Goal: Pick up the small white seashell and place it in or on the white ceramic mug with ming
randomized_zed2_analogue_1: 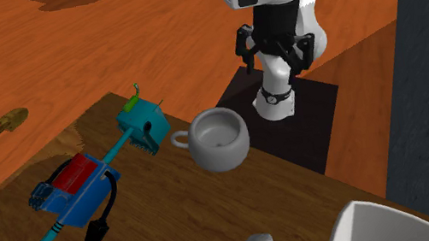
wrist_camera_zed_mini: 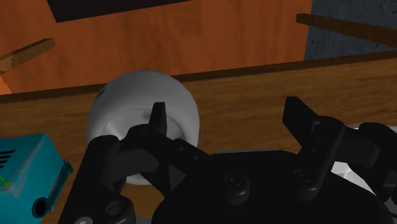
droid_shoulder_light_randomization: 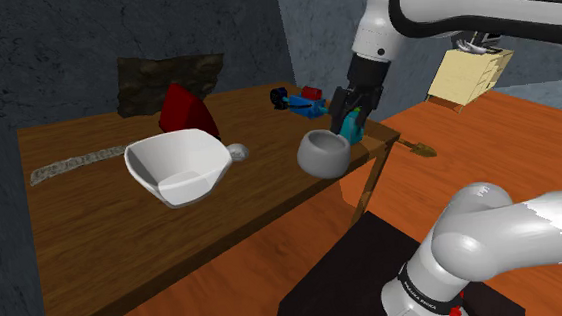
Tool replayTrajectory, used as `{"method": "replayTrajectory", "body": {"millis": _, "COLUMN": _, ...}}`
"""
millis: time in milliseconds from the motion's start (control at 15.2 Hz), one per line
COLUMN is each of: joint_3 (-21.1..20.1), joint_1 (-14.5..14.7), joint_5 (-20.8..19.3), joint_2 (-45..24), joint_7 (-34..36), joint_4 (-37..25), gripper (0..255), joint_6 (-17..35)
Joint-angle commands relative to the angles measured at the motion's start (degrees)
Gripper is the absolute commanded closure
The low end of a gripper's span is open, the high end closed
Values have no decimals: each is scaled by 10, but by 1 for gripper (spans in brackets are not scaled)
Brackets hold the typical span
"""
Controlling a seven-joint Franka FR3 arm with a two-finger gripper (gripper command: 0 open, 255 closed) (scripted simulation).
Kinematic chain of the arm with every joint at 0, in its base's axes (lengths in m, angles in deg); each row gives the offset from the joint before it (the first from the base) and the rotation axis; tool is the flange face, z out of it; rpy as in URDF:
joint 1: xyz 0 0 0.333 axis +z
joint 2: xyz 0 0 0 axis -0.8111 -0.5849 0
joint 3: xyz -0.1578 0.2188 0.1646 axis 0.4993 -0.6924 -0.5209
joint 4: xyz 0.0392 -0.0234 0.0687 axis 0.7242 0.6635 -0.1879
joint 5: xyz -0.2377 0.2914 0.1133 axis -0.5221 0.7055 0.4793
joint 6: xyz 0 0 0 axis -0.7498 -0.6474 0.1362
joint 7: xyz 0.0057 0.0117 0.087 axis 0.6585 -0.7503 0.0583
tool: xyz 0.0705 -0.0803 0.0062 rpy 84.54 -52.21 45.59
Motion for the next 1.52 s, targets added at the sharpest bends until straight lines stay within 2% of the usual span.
{"method": "replayTrajectory", "body": {"millis": 0, "joint_3": 0, "joint_1": 0, "joint_5": 0, "joint_2": 0, "joint_7": 0, "joint_4": 0, "gripper": 0, "joint_6": 0}}
{"method": "replayTrajectory", "body": {"millis": 726, "joint_3": 15, "joint_1": 39, "joint_5": -25, "joint_2": -256, "joint_7": -149, "joint_4": -102, "gripper": 0, "joint_6": 134}}
{"method": "replayTrajectory", "body": {"millis": 1452, "joint_3": -3, "joint_1": 70, "joint_5": -45, "joint_2": -506, "joint_7": -269, "joint_4": -283, "gripper": 0, "joint_6": 185}}
